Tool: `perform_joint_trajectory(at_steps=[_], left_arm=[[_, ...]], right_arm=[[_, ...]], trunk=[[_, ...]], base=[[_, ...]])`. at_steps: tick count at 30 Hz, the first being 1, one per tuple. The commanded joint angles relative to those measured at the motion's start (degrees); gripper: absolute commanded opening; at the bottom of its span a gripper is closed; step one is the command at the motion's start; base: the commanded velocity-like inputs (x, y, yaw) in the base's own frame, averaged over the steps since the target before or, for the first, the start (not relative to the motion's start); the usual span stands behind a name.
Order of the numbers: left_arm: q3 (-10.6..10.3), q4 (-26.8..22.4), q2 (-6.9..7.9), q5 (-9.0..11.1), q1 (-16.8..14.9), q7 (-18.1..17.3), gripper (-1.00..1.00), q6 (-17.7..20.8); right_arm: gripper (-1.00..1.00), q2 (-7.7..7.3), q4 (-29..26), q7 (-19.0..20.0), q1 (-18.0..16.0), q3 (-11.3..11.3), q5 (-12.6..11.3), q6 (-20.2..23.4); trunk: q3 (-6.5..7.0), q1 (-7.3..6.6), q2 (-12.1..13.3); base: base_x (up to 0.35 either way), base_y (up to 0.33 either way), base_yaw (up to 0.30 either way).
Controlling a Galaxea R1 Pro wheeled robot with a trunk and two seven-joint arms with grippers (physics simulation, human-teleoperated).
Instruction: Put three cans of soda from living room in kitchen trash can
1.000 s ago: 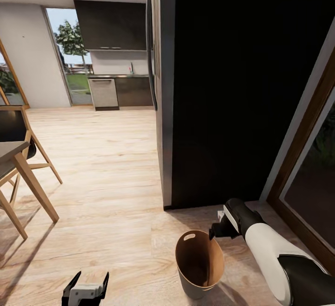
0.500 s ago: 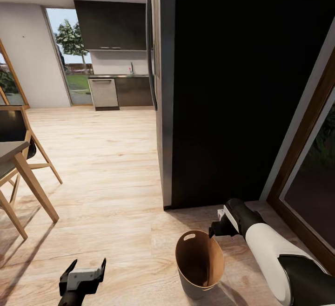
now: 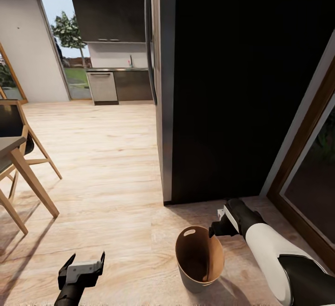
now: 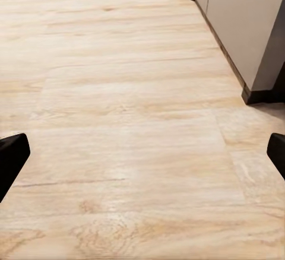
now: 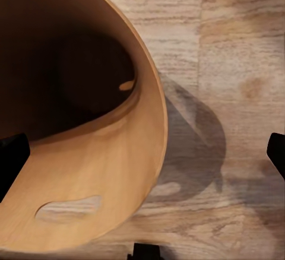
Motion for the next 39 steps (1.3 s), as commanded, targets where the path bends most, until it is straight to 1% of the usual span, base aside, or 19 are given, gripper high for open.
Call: perform_joint_trajectory(at_steps=[1,16,28,35,39], left_arm=[[0.0,0.0,0.01,0.0,0.0,0.0,1.00,0.1],[0.0,0.1,0.04,0.0,0.0,0.0,1.00,0.9],[-0.1,-0.2,0.04,-0.1,0.1,0.0,1.00,0.7],[-0.1,-0.3,0.04,-0.1,0.1,0.0,1.00,1.9],[-0.1,-0.3,0.04,-0.1,0.2,0.0,1.00,1.7]], right_arm=[[1.00,0.01,0.0,0.0,0.0,0.0,0.0,0.0],[1.00,-0.05,0.0,0.0,0.0,0.0,0.0,0.0],[1.00,-0.08,-0.1,0.0,0.0,0.1,0.0,-0.1],[1.00,0.01,-0.1,0.0,0.0,0.2,0.0,-0.1],[1.00,0.04,-0.1,0.0,0.0,0.2,0.0,-0.1]], trunk=[[-0.23,0.02,0.0],[-3.55,0.41,-0.2],[-3.55,0.41,-0.2],[-3.55,0.41,-0.2],[-3.55,0.41,-0.2]], base=[[0.000,0.000,0.000],[0.000,0.000,0.000],[0.009,0.002,0.000],[0.203,0.065,0.000],[0.136,0.048,0.000]])
